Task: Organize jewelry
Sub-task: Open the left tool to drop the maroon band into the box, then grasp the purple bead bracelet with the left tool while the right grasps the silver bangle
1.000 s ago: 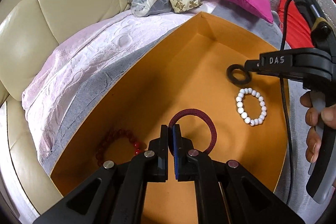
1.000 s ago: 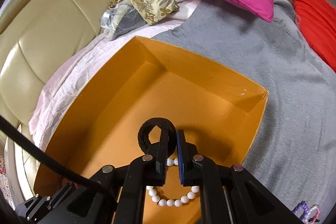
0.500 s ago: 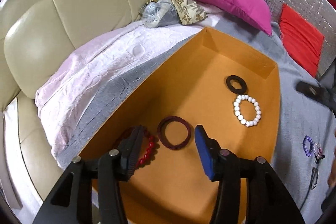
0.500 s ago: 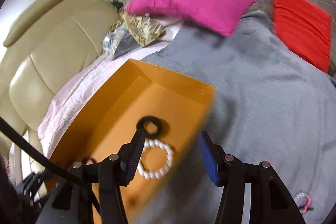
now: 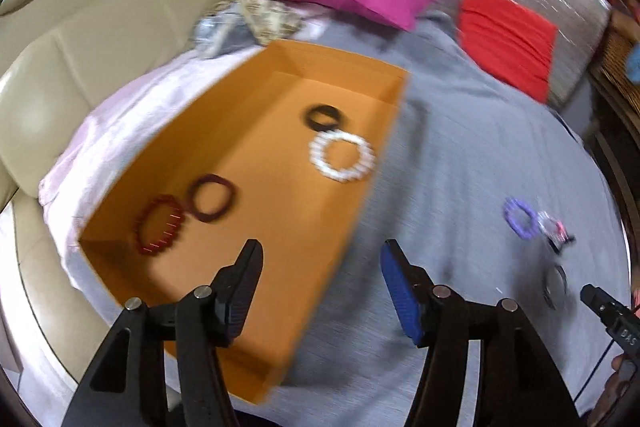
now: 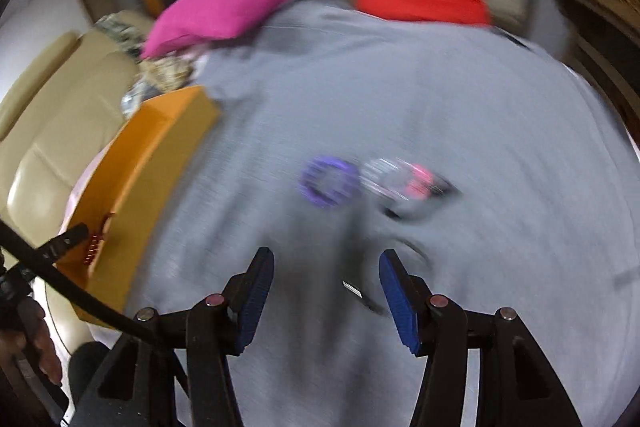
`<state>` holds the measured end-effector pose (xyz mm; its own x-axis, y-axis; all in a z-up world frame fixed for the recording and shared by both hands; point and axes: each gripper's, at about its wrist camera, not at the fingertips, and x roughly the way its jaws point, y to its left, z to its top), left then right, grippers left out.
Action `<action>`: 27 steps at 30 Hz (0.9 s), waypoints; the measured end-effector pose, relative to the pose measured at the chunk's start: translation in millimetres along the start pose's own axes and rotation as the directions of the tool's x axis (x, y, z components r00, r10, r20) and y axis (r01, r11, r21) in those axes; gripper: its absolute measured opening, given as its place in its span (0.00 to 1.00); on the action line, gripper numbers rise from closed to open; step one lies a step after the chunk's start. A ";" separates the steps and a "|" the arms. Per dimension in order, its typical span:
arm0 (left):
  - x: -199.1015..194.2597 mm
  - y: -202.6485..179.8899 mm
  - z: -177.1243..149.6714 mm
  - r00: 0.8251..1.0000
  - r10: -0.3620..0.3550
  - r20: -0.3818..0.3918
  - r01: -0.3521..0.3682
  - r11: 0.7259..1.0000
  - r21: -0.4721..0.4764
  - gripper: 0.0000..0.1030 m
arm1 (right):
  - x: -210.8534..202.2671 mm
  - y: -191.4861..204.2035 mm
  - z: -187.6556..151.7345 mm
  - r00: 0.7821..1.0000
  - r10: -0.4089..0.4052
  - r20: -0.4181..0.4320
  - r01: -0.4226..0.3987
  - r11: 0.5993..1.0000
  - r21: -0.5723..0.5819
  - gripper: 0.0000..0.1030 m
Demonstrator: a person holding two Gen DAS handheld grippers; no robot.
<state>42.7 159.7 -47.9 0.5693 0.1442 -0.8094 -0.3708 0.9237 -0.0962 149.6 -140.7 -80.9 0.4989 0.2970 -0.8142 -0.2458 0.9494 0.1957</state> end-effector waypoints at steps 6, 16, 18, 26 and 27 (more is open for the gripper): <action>0.4 -51.0 -20.0 0.999 -0.037 -0.037 0.041 0.994 0.099 0.60 | -4.7 -53.5 -29.1 0.999 -0.034 -0.015 0.036 0.993 0.110 0.57; -2.2 -76.5 -35.1 0.998 -0.051 -0.046 0.058 0.987 0.153 0.60 | 21.3 -53.5 -15.1 0.999 -0.007 -0.047 0.013 0.993 0.117 0.42; 0.7 -76.0 -36.0 0.997 -0.057 -0.056 0.065 0.986 0.153 0.60 | 27.9 -49.5 -8.8 0.999 -0.020 -0.047 0.025 0.994 0.102 0.37; 10.0 -74.2 -38.6 0.995 -0.062 -0.076 0.073 0.986 0.148 0.60 | 63.7 -35.5 9.5 0.993 -0.074 -0.089 0.076 0.997 0.012 0.18; 10.9 -74.8 -38.0 0.995 -0.063 -0.078 0.074 0.986 0.148 0.60 | 64.7 -34.1 9.9 0.993 -0.079 -0.088 0.079 0.997 -0.004 0.16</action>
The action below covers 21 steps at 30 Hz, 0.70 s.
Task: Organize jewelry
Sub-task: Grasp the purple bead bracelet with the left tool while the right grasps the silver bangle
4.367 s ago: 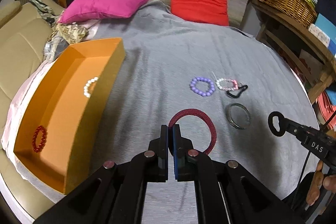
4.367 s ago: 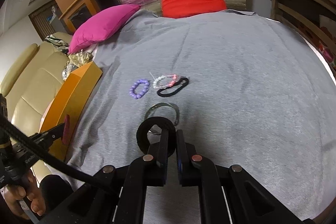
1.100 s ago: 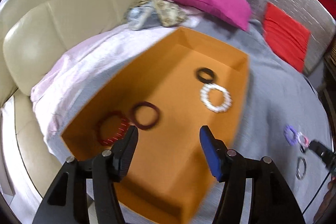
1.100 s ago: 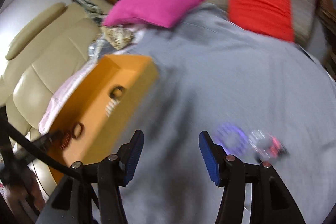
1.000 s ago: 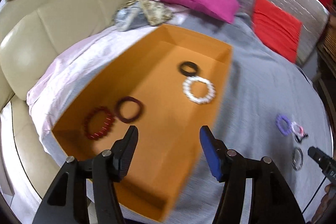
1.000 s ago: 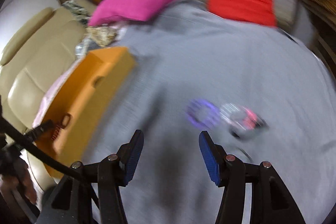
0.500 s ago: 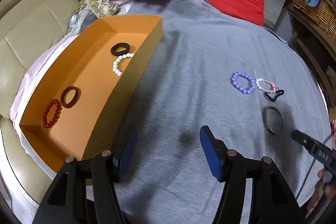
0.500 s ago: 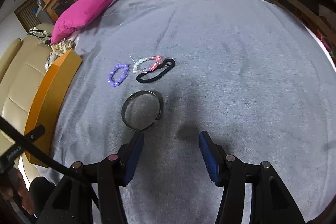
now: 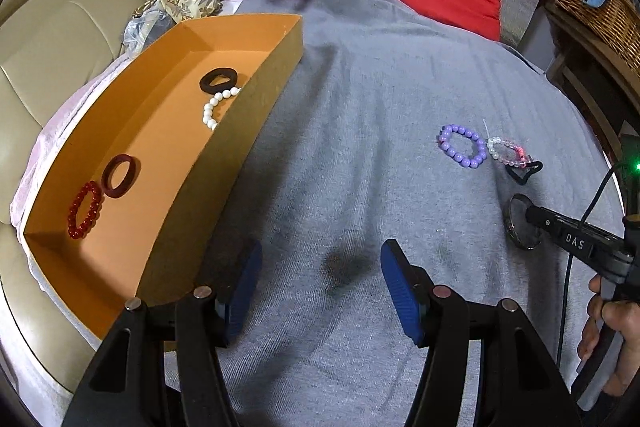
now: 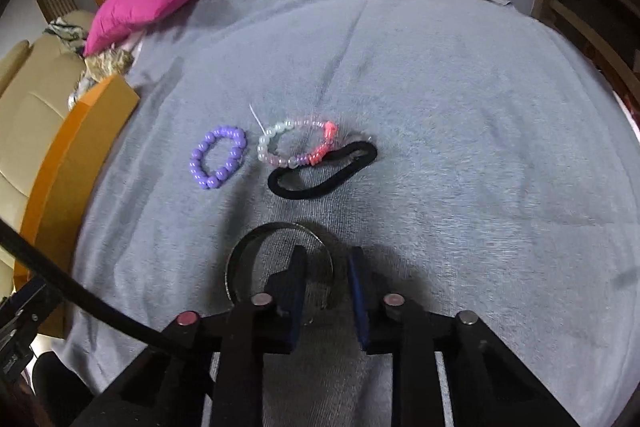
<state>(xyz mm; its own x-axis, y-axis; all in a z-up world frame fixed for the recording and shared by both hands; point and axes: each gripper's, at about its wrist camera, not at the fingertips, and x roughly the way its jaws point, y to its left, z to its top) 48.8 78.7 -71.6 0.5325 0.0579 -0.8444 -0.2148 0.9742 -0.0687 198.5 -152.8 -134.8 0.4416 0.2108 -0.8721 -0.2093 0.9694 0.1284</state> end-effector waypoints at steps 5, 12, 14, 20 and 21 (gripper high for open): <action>2.7 -4.9 4.9 1.000 -0.004 0.000 0.004 1.000 0.011 0.60 | -1.3 2.2 -1.3 1.000 0.009 -0.011 -0.010 0.998 -0.056 0.03; 12.5 -27.7 20.1 1.000 -0.028 -0.012 0.029 0.998 0.053 0.60 | -14.4 -12.5 -16.5 0.999 0.031 0.009 -0.031 0.999 -0.023 0.03; 16.6 -36.9 29.4 0.999 -0.042 -0.011 0.043 0.997 0.065 0.60 | -17.6 -17.7 -18.0 0.999 0.040 0.011 -0.040 0.999 -0.010 0.03; 36.7 -62.3 51.0 0.998 -0.054 -0.038 0.058 0.992 0.113 0.60 | -18.8 -27.0 -19.3 0.997 0.072 0.003 -0.072 0.997 0.001 0.05; 39.9 -65.7 53.4 0.998 -0.052 -0.042 0.057 0.991 0.120 0.60 | -17.2 -25.8 -19.1 0.997 0.073 0.000 -0.073 0.997 -0.002 0.05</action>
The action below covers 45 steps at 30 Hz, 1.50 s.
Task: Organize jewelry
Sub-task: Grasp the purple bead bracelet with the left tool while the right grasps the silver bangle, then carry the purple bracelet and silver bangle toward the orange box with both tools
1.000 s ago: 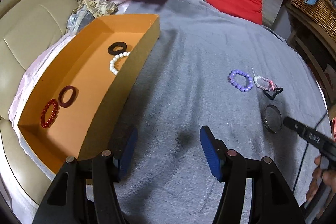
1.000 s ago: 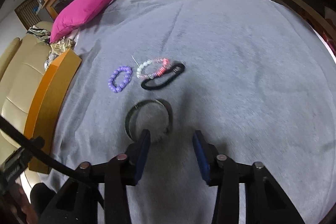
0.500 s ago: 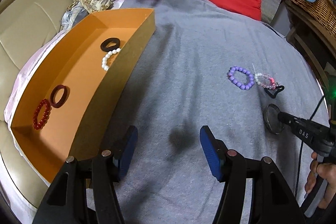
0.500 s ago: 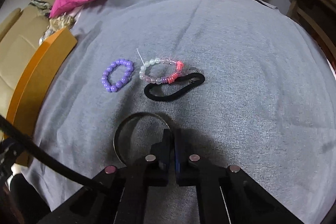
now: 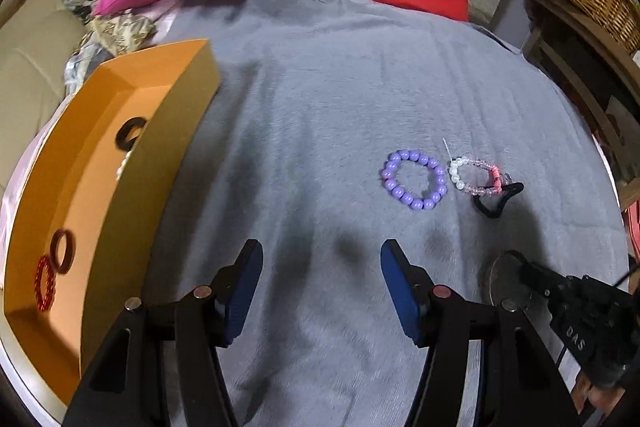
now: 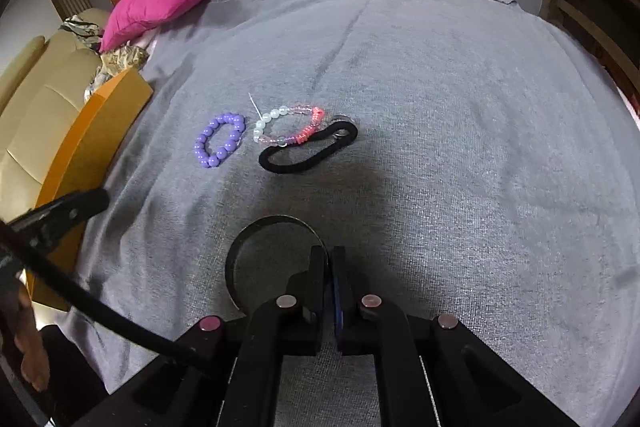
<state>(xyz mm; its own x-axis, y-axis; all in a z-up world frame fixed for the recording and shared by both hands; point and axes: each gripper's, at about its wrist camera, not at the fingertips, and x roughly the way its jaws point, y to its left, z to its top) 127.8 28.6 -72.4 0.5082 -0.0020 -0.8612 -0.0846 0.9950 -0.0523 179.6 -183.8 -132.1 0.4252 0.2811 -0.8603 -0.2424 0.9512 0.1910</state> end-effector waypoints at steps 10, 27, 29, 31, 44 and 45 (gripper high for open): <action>38.2 -21.2 25.5 0.999 -0.002 -0.046 0.004 0.999 0.049 0.60 | 5.9 -0.3 1.3 1.000 0.009 -0.012 -0.010 0.999 -0.038 0.05; 71.4 -43.6 42.8 0.995 -0.025 -0.095 0.034 0.996 0.088 0.09 | 1.1 -10.3 -6.1 0.998 0.068 0.015 -0.068 0.998 0.002 0.04; 64.5 -40.3 36.9 0.995 -0.043 -0.090 0.050 0.995 0.082 0.09 | -0.1 -12.1 -6.9 0.997 0.073 0.016 -0.073 0.997 0.009 0.04; 57.0 -35.7 28.0 0.995 -0.059 -0.086 0.066 0.994 0.083 0.09 | -2.4 -13.8 -9.1 0.997 0.077 0.016 -0.078 0.997 0.020 0.04; 1.7 -22.5 -32.9 0.986 -0.164 -0.017 0.164 0.984 0.062 0.09 | -35.1 -20.7 -33.8 0.994 0.089 0.061 -0.095 0.990 0.105 0.04; -2.1 -23.4 -35.5 0.986 -0.165 -0.012 0.165 0.984 0.066 0.09 | -38.3 -21.4 -35.4 0.994 0.088 0.067 -0.095 0.989 0.111 0.04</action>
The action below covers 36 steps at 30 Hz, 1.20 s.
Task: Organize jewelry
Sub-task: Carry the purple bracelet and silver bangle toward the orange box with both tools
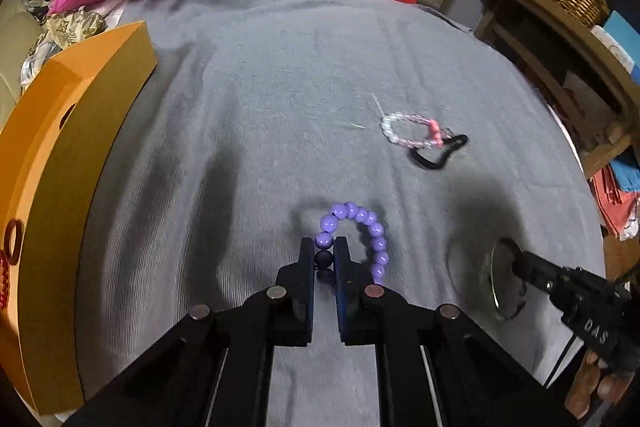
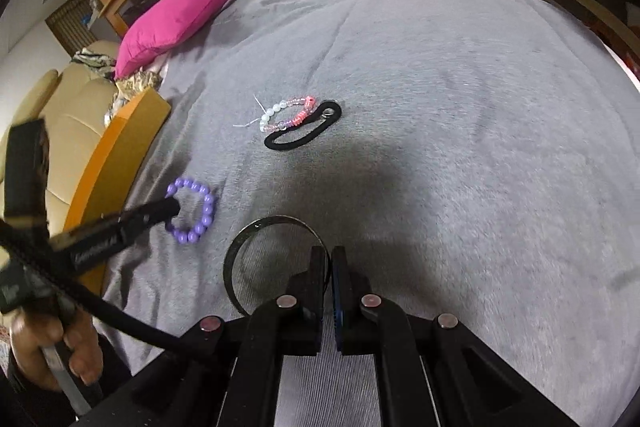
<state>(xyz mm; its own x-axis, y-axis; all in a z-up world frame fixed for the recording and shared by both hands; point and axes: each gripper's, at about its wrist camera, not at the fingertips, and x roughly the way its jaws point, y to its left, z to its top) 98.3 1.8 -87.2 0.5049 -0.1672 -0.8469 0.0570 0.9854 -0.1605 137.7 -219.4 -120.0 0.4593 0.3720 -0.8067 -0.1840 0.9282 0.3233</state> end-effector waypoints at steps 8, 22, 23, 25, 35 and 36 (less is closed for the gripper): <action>-22.5 -8.2 -18.7 1.000 -0.008 0.030 0.008 1.000 -0.004 0.09 | -20.2 3.5 -8.4 0.999 -0.014 0.030 0.014 1.000 0.003 0.04; -55.5 -14.3 -21.8 0.996 0.007 0.087 -0.008 1.000 0.012 0.09 | -38.5 12.6 -11.1 0.998 -0.006 0.070 0.005 1.000 0.008 0.04; -56.2 -14.7 -21.7 0.996 0.009 0.088 -0.011 1.000 0.014 0.09 | -39.1 13.2 -11.0 0.997 -0.005 0.072 0.004 1.000 0.007 0.04; -56.9 -16.4 -21.3 0.996 0.024 0.091 -0.026 1.000 0.018 0.09 | -40.0 13.8 -11.0 0.997 -0.005 0.075 0.004 1.000 0.007 0.04; -63.6 -9.6 -12.2 0.995 -0.001 0.098 0.000 1.000 0.006 0.09 | -44.3 10.4 -8.4 0.996 -0.006 0.088 0.004 1.000 0.016 0.04; -65.3 -7.0 -10.6 0.995 -0.019 0.098 0.019 1.000 -0.003 0.09 | -44.6 9.7 -8.3 0.996 -0.006 0.089 0.004 1.000 0.020 0.04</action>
<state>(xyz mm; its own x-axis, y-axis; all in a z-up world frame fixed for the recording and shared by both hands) 55.8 5.5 -36.2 0.5858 -0.1814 -0.7899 0.0638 0.9819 -0.1782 108.2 -226.9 -85.0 0.5360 0.3652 -0.7612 -0.1652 0.9295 0.3297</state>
